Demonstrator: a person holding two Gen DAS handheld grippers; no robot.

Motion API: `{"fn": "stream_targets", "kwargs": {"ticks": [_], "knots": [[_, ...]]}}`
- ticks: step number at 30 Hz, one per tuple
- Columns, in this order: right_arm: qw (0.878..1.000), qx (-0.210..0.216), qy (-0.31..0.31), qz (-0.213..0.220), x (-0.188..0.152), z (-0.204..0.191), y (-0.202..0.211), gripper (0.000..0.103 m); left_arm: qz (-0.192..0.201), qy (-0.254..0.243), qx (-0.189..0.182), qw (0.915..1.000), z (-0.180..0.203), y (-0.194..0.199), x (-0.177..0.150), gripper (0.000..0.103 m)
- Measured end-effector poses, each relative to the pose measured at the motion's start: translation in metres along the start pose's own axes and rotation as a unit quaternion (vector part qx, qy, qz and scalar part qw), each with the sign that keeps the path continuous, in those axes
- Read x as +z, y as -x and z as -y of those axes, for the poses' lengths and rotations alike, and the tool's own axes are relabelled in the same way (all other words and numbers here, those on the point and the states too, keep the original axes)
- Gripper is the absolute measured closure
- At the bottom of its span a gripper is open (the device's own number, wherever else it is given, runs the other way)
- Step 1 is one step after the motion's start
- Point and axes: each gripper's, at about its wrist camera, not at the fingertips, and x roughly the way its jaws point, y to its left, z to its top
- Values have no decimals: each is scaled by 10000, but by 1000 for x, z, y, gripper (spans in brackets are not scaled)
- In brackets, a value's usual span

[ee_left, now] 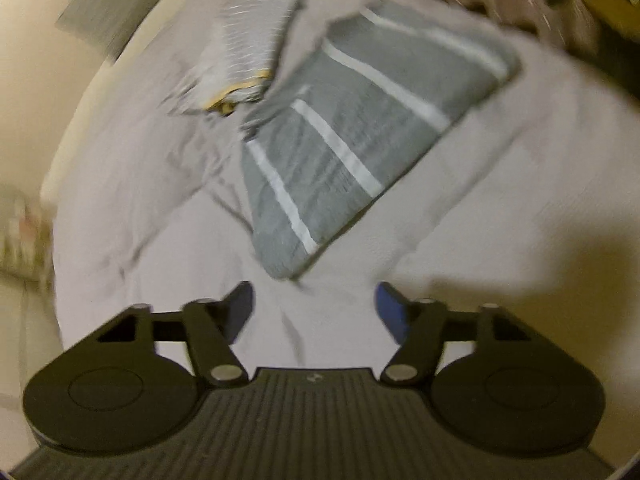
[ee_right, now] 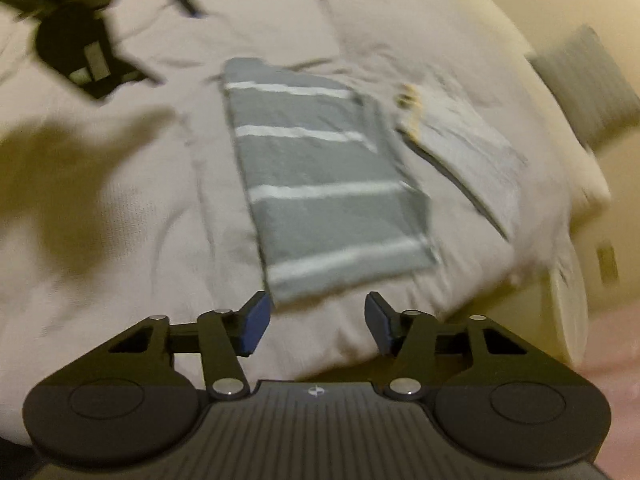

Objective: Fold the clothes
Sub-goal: 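Withdraw both open grippers from the folded T-shirt, then grasp the folded T-shirt edge with both grippers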

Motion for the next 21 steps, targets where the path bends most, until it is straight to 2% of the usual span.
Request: {"fn": "stream_targets", "kwargs": {"ticks": [2,4,9,12,14,15,17,21], "knots": [[9996,-2,280,101,9,-10,-22,57,158,-635,113,9978,8,-24,-6,48],[9992,-15,396,110,19,-20,-44,59,359,-1236,179,9915,16,-47,-10,49],[9988,19,491,-20,27,-45,-76,59,921,-2361,223,9671,32,-88,-24,48],[9983,-195,533,122,26,-53,-84,61,1180,-2488,342,9607,29,-100,-27,48],[9974,-420,526,251,25,-54,-89,61,1277,-2553,454,9573,25,-108,-29,57],[9967,-535,551,277,25,-53,-93,62,1276,-2595,509,9559,24,-112,-30,64],[9955,-689,623,209,21,-50,-102,64,1239,-2674,600,9537,20,-121,-31,68],[9924,-953,773,-25,1,-37,-116,68,1203,-2839,653,9490,15,-133,-34,69]]}}
